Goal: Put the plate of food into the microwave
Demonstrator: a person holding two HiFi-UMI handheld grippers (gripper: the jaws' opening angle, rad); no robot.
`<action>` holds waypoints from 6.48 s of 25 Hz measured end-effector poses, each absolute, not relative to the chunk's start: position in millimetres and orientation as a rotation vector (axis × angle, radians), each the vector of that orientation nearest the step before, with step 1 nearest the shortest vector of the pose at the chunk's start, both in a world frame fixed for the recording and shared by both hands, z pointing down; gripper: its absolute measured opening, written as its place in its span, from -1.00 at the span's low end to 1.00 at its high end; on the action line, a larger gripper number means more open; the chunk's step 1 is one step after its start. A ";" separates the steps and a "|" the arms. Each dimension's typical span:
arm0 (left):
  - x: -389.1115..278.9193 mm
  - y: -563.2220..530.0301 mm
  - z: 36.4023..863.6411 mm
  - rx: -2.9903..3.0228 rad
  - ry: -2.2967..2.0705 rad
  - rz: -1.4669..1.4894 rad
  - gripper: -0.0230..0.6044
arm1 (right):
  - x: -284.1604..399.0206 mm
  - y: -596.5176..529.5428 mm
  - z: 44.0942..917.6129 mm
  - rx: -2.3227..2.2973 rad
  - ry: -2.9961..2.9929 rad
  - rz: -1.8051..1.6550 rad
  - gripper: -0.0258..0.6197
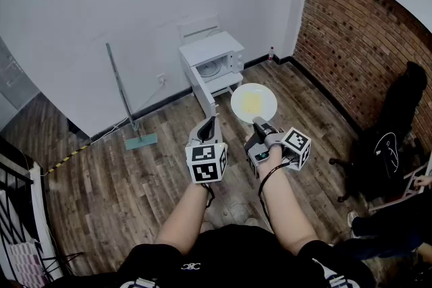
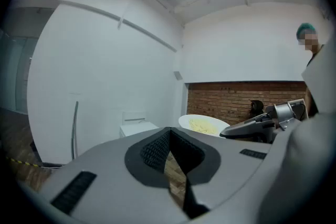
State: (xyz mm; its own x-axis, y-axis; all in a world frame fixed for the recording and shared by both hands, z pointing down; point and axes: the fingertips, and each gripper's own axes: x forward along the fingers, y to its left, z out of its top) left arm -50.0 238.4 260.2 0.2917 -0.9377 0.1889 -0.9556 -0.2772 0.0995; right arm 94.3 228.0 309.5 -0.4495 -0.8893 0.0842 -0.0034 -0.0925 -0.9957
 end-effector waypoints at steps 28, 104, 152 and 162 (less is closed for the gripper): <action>59.7 214.3 274.3 2.331 -1.784 0.146 -0.93 | 198.8 203.5 326.5 -1.002 1.558 -1.654 -0.84; -70.8 -329.6 392.2 1.655 -2.121 0.124 -0.93 | 53.8 -417.8 435.7 -0.639 1.889 -2.117 -0.84; -82.8 -326.1 733.6 1.402 -2.044 0.151 -0.93 | -49.6 -497.7 822.3 -0.689 2.089 -2.233 -0.84; -87.2 -322.7 759.1 1.372 -2.011 0.156 -0.93 | -95.0 -550.6 842.0 -0.800 2.220 -2.094 -0.84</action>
State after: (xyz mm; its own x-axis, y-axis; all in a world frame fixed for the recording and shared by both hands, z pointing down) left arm -87.2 -322.7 759.1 -0.2058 -0.7766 0.5955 -0.8589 0.4349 0.2703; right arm -95.0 -550.6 842.0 -0.8713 -0.3479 0.3462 -0.3660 -0.0095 -0.9306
